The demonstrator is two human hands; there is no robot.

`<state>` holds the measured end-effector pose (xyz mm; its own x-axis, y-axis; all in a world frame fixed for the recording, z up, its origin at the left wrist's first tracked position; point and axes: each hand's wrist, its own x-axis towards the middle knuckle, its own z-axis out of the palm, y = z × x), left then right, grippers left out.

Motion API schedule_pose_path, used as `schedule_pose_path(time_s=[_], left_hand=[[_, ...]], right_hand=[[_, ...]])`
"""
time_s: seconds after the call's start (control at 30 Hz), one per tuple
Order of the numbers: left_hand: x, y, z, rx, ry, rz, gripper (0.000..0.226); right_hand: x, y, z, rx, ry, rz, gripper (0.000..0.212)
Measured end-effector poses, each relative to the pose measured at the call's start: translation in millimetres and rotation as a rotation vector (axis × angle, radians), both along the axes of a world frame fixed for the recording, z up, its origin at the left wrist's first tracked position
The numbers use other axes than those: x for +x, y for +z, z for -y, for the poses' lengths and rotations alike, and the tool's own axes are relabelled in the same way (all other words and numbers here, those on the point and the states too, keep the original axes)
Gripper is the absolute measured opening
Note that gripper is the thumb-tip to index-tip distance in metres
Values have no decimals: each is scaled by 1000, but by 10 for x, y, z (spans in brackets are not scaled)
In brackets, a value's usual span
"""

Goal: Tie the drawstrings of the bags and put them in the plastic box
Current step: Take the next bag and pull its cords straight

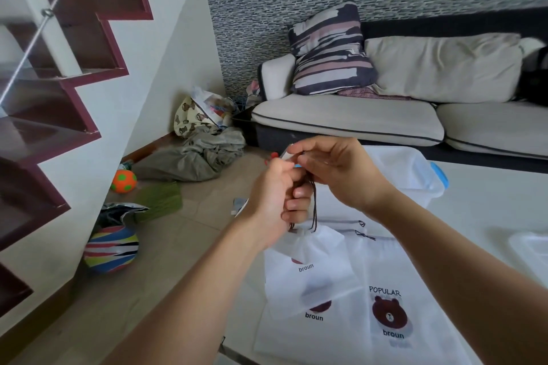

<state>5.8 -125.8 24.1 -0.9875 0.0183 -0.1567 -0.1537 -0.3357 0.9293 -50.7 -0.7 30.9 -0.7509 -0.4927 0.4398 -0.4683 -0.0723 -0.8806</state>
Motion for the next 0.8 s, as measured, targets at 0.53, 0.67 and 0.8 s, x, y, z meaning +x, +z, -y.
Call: schedule_pose_path(time_s=[0.53, 0.67, 0.8], left_hand=[[-96, -128, 51, -193, 315, -12, 30], [-48, -15, 112, 64, 223, -55, 28], [13, 39, 152, -87, 63, -105, 29]], right_hand=[[-68, 68, -213, 185, -154, -4, 11], [4, 39, -216, 345, 103, 327, 43], [30, -56, -216, 442, 231, 398, 26]])
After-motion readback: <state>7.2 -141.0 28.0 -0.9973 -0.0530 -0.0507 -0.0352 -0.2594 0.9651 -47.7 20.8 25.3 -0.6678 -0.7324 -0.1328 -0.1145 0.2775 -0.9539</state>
